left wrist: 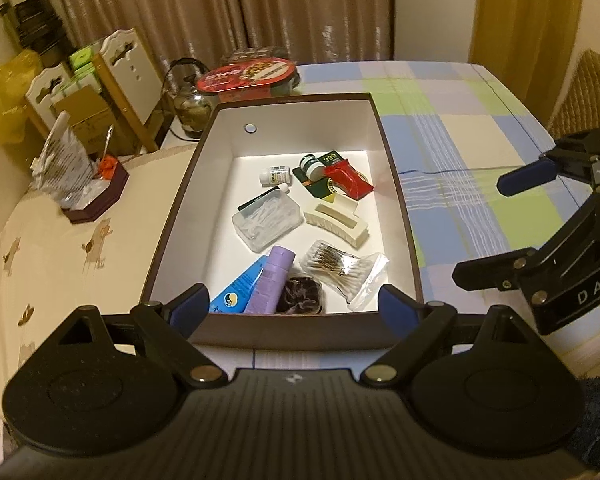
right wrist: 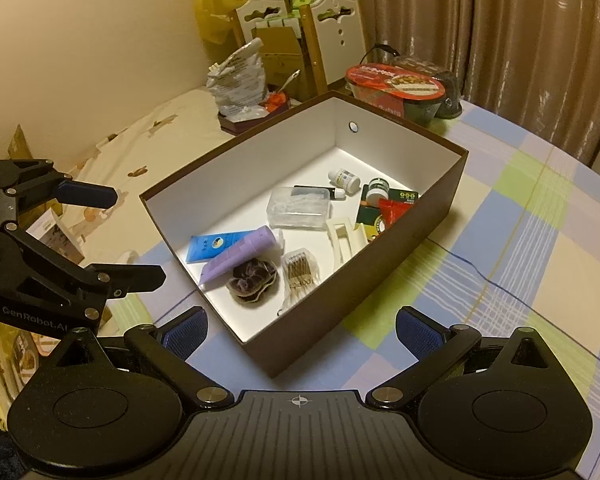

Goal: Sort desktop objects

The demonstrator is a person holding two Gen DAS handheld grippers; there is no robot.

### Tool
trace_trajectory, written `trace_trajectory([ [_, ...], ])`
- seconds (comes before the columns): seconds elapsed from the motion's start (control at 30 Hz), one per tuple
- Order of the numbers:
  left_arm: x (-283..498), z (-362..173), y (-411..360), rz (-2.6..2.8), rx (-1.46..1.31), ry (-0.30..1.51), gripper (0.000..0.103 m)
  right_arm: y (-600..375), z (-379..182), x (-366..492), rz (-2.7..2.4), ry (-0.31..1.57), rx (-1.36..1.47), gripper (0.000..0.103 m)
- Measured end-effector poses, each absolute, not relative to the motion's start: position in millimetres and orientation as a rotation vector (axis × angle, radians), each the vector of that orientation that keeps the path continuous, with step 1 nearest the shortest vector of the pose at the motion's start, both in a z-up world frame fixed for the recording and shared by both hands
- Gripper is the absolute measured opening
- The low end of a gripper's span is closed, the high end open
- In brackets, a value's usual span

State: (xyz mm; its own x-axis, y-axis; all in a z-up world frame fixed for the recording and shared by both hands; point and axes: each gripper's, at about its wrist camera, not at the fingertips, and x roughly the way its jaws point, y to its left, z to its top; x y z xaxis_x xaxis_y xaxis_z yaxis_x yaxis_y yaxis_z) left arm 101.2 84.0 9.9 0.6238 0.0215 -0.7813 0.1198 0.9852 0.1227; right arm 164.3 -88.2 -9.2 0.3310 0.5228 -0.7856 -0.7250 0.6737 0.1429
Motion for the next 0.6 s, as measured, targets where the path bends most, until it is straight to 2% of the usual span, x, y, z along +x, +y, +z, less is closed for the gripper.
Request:
trace_trajectory([
  [0.6,79.8,11.2,67.0,0.059,0.062,0.902,0.089,-109.0,-16.1,174.9,0.896,0.908,-0.311,0.102],
])
